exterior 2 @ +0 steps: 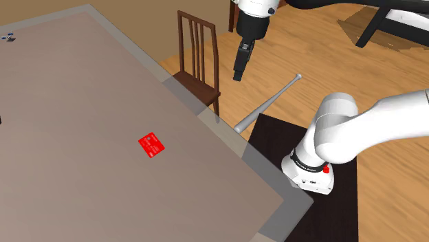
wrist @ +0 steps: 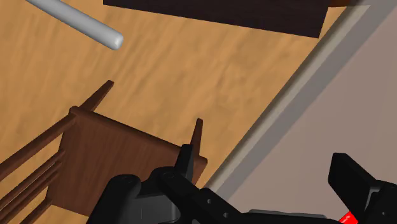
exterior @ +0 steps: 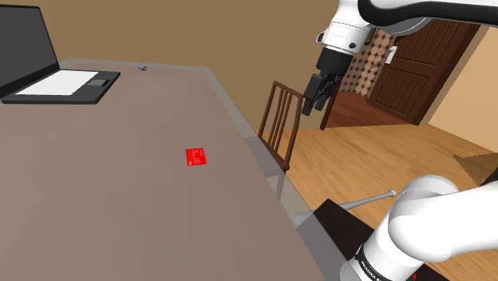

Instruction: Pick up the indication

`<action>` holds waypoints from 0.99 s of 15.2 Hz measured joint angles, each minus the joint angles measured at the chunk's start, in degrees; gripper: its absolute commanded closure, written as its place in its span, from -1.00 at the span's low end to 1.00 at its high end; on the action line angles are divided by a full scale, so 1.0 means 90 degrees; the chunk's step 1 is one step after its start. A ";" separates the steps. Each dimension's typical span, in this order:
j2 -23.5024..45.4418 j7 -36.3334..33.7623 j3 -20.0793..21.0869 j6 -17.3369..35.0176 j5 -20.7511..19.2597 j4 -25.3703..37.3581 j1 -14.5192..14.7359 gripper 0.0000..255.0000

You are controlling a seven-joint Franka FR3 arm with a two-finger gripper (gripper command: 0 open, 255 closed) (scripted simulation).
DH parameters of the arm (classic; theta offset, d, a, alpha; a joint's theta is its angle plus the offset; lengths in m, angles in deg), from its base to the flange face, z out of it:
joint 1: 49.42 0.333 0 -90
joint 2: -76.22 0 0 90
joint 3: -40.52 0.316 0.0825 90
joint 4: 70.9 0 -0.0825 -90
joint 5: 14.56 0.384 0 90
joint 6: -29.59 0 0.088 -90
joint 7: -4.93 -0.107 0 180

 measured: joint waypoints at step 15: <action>0.3359 -0.3091 0.1553 -0.0564 0.0887 0.2158 0.0084 -1.00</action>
